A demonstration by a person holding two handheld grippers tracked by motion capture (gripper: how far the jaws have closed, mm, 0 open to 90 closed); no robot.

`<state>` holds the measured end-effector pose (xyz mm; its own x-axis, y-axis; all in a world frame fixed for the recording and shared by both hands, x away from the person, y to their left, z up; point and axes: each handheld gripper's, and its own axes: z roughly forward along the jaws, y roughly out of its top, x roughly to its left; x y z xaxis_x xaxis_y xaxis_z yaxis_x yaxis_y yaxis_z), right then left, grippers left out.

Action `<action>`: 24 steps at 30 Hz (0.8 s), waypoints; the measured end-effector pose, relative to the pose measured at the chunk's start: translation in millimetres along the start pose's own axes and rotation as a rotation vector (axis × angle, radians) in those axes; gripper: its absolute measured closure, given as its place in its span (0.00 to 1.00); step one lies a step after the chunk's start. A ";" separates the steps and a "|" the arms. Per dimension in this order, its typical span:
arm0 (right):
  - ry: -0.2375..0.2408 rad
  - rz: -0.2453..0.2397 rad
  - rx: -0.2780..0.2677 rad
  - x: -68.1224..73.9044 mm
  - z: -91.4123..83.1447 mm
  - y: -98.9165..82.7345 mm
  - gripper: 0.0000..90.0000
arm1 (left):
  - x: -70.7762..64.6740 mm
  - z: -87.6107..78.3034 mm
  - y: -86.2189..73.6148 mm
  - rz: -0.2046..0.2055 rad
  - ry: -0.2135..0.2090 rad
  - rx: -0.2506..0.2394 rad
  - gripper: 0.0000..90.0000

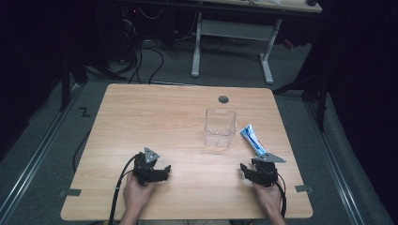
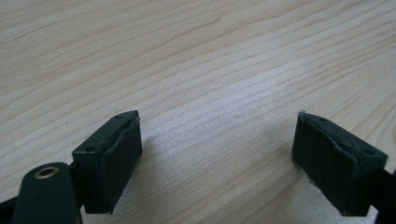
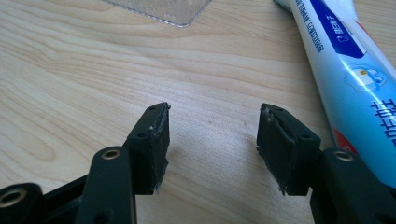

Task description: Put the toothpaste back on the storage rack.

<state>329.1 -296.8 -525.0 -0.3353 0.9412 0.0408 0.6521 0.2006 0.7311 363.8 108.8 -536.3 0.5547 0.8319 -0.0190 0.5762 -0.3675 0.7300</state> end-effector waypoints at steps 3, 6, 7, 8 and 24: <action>-0.010 0.008 -0.016 -1.4 -3.8 0.1 0.49 | 0.0 0.0 0.0 0.000 0.000 0.000 0.18; 0.003 0.012 -0.031 -3.3 -8.6 1.8 0.49 | 0.0 0.0 0.0 0.000 0.000 0.000 0.18; 0.003 0.010 -0.030 -3.2 -9.8 2.4 0.49 | 0.0 0.0 0.0 0.000 0.000 0.000 0.18; -0.002 0.009 -0.029 -2.9 -11.0 2.9 0.49 | 0.0 0.0 0.0 0.000 0.000 0.000 0.18; 0.013 -0.033 -0.063 -15.2 -34.6 17.9 0.52 | 0.1 -0.2 -0.2 -0.006 0.006 0.000 0.18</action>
<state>322.3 -316.9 -488.9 -0.3650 0.9307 0.0249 0.5964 0.2132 0.7738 363.6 109.0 -536.3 0.5478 0.8364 -0.0190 0.5792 -0.3627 0.7300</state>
